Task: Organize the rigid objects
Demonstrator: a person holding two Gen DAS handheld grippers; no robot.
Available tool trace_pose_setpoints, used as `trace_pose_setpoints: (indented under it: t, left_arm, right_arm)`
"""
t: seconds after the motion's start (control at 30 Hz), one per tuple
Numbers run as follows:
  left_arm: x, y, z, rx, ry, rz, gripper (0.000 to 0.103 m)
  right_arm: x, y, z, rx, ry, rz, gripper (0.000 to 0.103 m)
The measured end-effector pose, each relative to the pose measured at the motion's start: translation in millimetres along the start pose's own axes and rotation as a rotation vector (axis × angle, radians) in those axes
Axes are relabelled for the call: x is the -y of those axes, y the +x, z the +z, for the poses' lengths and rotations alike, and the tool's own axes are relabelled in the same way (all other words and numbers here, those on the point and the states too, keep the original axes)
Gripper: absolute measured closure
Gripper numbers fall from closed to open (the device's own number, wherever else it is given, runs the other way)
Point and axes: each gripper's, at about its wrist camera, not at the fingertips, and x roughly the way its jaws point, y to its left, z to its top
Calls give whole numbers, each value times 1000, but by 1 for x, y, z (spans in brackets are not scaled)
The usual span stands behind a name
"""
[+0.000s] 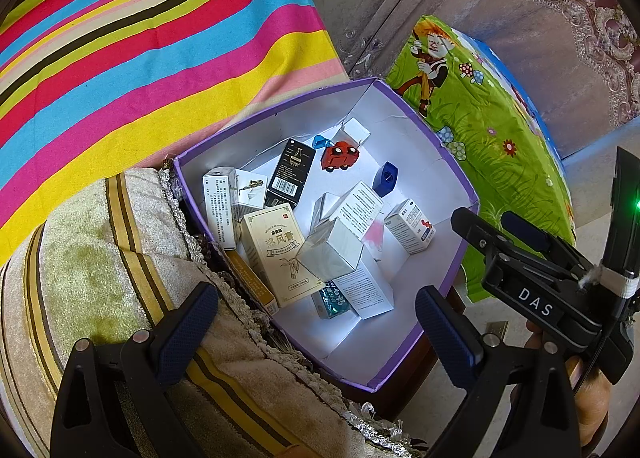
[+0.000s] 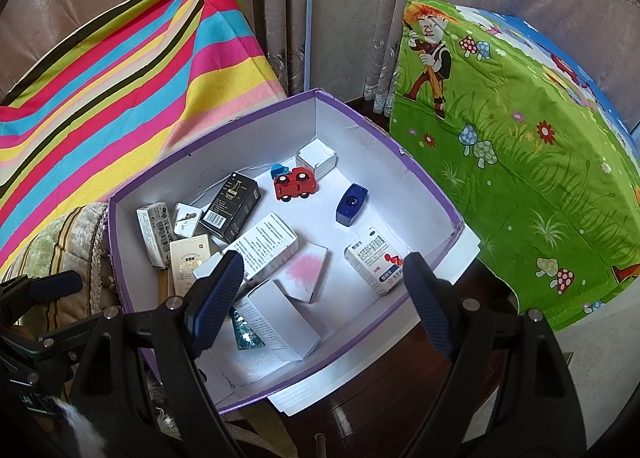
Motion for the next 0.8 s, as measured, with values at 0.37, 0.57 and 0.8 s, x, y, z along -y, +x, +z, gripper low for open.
trace_pose_setpoints:
  t: [0.37, 0.57, 0.8]
  left_arm:
    - [0, 0, 0, 0, -1, 2, 3]
    - [0, 0, -1, 1, -1, 2, 3]
    - [1, 1, 0, 1, -2, 3, 3]
  right_arm:
    - [-1, 2, -1, -3, -2, 3, 19]
    - [-1, 2, -1, -4, -3, 4, 19]
    - [-1, 2, -1, -4, -2, 4, 19]
